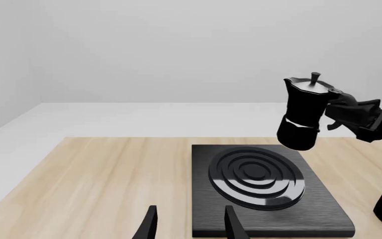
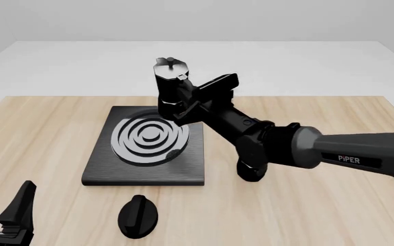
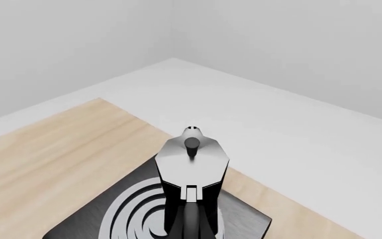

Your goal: Put the right moka pot on the stove.

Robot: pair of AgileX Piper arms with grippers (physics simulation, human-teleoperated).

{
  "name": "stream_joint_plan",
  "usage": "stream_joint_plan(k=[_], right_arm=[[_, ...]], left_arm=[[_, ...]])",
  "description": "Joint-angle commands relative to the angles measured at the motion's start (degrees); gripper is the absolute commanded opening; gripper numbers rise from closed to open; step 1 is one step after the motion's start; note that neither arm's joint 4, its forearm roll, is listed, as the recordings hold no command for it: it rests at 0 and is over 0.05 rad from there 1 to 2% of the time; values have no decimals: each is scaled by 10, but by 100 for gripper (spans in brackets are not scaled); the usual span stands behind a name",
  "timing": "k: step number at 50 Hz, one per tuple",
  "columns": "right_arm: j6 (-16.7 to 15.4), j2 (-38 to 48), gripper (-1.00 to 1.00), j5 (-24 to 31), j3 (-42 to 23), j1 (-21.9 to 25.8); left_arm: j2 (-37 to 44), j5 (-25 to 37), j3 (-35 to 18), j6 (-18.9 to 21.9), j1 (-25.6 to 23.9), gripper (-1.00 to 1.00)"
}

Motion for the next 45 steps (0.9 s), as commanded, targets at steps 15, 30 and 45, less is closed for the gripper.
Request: stream_joint_plan(k=[15, 30, 45], right_arm=[[3, 97, -100, -10, -102, 16], [9, 144, -100, -8, -140, 22], [16, 190, -100, -4, -168, 28]], left_arm=[[0, 0, 0, 0, 0, 100], [0, 0, 0, 0, 0, 100], [0, 0, 0, 0, 0, 100]])
